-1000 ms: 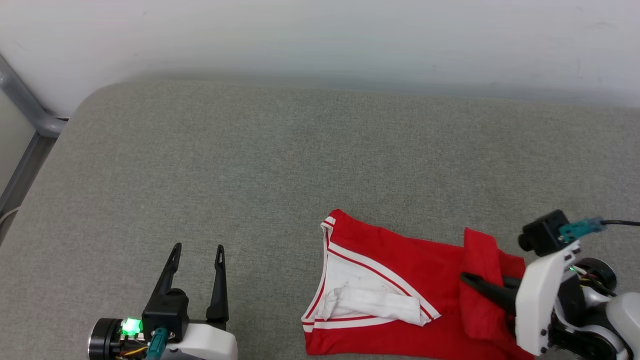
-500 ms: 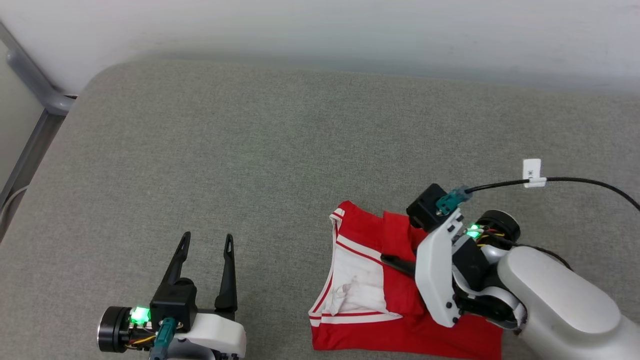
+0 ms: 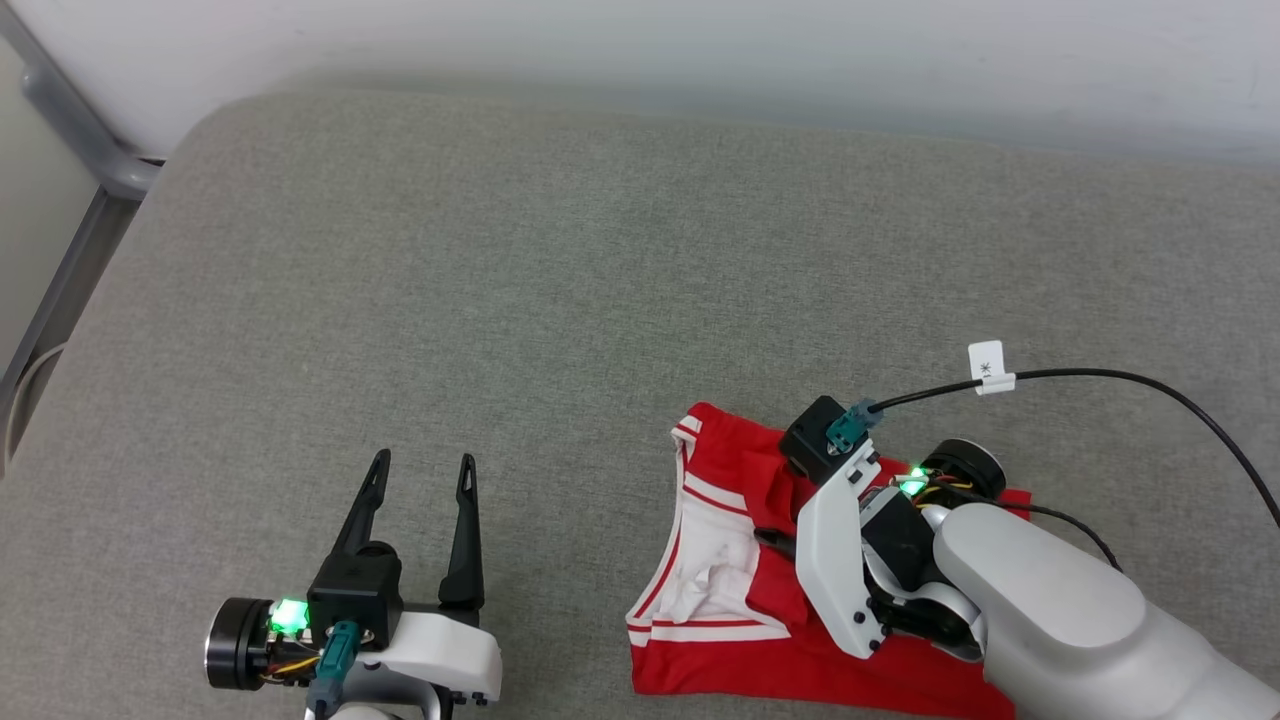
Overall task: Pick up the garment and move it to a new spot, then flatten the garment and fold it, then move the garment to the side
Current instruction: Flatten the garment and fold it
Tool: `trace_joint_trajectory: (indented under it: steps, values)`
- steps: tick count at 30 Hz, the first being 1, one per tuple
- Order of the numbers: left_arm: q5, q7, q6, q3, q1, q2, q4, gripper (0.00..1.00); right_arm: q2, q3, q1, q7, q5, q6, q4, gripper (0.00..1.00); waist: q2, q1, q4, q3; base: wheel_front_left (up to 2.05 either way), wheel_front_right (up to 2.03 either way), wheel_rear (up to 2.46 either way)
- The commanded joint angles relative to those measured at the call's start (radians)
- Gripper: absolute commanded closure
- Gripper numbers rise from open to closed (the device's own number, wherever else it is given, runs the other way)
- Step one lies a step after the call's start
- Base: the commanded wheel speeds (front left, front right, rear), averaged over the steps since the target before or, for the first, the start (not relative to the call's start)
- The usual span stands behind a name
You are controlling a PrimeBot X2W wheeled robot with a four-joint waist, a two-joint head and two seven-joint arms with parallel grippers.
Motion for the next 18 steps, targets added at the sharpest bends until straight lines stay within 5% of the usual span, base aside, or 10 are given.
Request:
trace_joint_trajectory:
  steps: [1,2,3,4,5,11,18]
  values:
    - [0.007,-0.002,-0.002,0.004,-0.011,-0.004,0.0,0.0,0.002,0.017,-0.005,-0.02,0.0,-0.001,0.01,1.0,0.0,-0.0001,-0.004,-0.002,0.0,0.0,0.0]
    - [0.008,-0.002,-0.003,0.006,-0.009,-0.005,0.002,0.0,0.0,0.019,-0.013,-0.048,-0.004,-0.001,0.011,0.87,0.0,-0.0001,-0.007,-0.005,0.0,0.0,0.0]
    - [0.008,-0.002,-0.004,0.008,-0.007,-0.004,0.004,0.0,-0.002,0.026,-0.018,-0.071,-0.008,-0.001,0.01,0.55,0.0,-0.0001,-0.011,-0.011,0.0,0.0,0.0]
    - [0.009,-0.002,-0.005,0.008,-0.005,-0.003,0.007,0.0,-0.006,0.032,-0.023,-0.097,-0.012,-0.001,0.005,0.1,0.0,-0.0001,-0.015,-0.018,0.0,0.0,0.0]
    - [0.009,-0.002,-0.007,0.008,-0.005,-0.003,0.009,0.0,-0.009,0.031,-0.026,-0.123,-0.009,-0.001,-0.001,0.0,0.0,-0.0001,-0.018,-0.025,0.0,0.0,0.0]
    - [0.009,-0.002,-0.01,0.019,0.016,0.003,0.013,0.0,-0.059,0.004,-0.012,-0.288,-0.033,-0.001,-0.081,0.0,0.0,-0.0001,-0.048,-0.077,0.0,0.0,0.0]
    - [0.009,-0.002,-0.015,0.031,0.045,0.014,0.007,0.0,-0.121,-0.192,0.07,-0.498,-0.174,-0.001,-0.134,0.0,0.0,-0.0001,-0.092,-0.12,0.0,0.0,0.0]
